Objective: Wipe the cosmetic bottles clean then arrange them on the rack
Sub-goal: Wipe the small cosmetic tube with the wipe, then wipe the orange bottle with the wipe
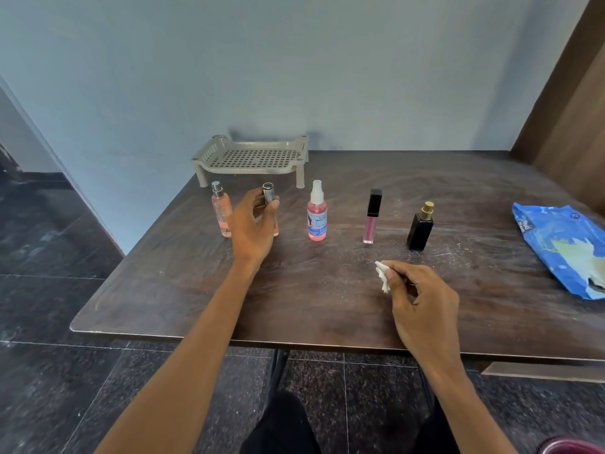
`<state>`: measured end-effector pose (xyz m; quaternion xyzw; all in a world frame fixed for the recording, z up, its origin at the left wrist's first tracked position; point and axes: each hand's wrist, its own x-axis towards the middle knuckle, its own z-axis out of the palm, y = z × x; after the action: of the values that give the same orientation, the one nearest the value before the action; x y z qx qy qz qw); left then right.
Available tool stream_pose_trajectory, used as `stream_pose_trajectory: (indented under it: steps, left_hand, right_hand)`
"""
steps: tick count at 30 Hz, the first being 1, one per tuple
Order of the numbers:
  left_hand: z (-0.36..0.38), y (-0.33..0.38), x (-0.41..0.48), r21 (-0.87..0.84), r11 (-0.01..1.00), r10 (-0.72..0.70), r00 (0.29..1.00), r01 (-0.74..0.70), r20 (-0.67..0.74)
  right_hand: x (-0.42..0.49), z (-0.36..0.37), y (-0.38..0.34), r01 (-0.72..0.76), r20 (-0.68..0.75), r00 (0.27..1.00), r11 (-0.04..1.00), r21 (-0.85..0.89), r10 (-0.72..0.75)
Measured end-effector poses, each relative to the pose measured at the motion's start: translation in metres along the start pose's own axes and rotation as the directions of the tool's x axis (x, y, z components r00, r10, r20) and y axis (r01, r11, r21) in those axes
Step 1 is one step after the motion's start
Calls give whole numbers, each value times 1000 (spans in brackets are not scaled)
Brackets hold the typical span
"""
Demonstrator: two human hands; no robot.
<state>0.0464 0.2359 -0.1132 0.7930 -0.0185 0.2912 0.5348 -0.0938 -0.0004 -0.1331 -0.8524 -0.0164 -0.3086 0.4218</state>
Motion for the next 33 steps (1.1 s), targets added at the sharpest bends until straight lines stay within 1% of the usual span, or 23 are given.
stream_pose_trajectory:
  steps: [3, 13, 29, 31, 32, 33]
  left_hand:
    - [-1, -4, 0, 13, 1000, 12, 1000, -12, 4]
    - [1, -6, -2, 58, 998, -28, 999, 28, 14]
    - [-14, 15, -20, -3, 978, -206, 977, 206, 64]
    - [-22, 20, -29, 35, 974, -223, 975, 222, 19]
    - [-26, 22, -33, 62, 978, -198, 980, 200, -31]
    - [-31, 26, -36, 80, 986, -141, 986, 149, -92]
  right_hand:
    - [0, 0, 0, -1, -5, 1000, 1000, 1, 1]
    - [-1, 0, 0, -1, -10, 1000, 1000, -3, 1]
    - [-1, 0, 4, 13, -23, 1000, 1000, -4, -13]
    - [-1, 0, 4, 13, -23, 1000, 1000, -3, -13]
    - [-1, 0, 4, 12, -21, 1000, 1000, -3, -12]
    - [-1, 0, 3, 12, -19, 1000, 1000, -3, -12]
